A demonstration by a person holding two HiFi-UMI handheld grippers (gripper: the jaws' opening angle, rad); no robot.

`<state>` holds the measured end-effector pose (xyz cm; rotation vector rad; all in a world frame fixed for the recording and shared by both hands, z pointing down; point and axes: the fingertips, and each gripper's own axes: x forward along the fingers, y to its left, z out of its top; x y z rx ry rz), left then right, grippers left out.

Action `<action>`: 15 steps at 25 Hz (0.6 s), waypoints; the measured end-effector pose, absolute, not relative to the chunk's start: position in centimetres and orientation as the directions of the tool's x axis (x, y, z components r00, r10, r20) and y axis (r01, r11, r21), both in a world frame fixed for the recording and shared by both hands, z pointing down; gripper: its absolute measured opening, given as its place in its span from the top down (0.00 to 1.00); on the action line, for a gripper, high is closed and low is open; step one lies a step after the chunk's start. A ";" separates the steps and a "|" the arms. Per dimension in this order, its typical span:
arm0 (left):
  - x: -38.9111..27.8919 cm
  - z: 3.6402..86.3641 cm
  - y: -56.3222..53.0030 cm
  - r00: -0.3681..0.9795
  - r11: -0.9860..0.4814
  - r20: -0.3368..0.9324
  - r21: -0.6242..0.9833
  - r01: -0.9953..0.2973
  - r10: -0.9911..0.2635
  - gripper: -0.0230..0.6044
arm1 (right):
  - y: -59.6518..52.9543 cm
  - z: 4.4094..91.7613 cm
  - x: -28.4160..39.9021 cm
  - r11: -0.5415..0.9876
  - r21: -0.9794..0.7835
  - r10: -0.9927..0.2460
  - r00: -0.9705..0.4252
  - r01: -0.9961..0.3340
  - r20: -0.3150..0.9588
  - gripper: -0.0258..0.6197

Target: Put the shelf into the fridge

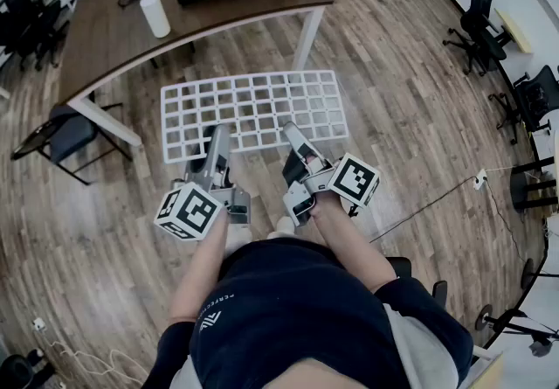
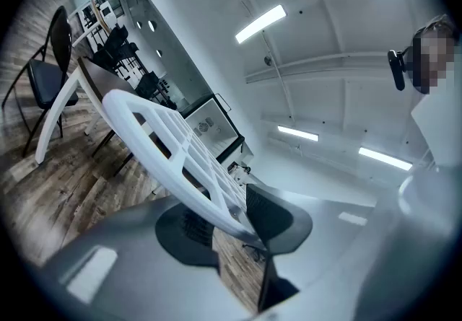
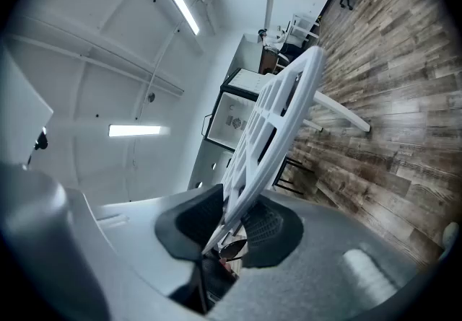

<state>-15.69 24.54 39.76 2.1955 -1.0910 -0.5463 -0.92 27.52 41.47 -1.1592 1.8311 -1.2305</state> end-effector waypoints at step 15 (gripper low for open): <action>-15.6 40.4 23.8 0.553 -0.444 -0.071 0.685 -0.578 -0.830 0.75 | 26.4 41.3 -1.0 0.201 -0.923 -0.900 -0.433 -0.327 -0.043 0.85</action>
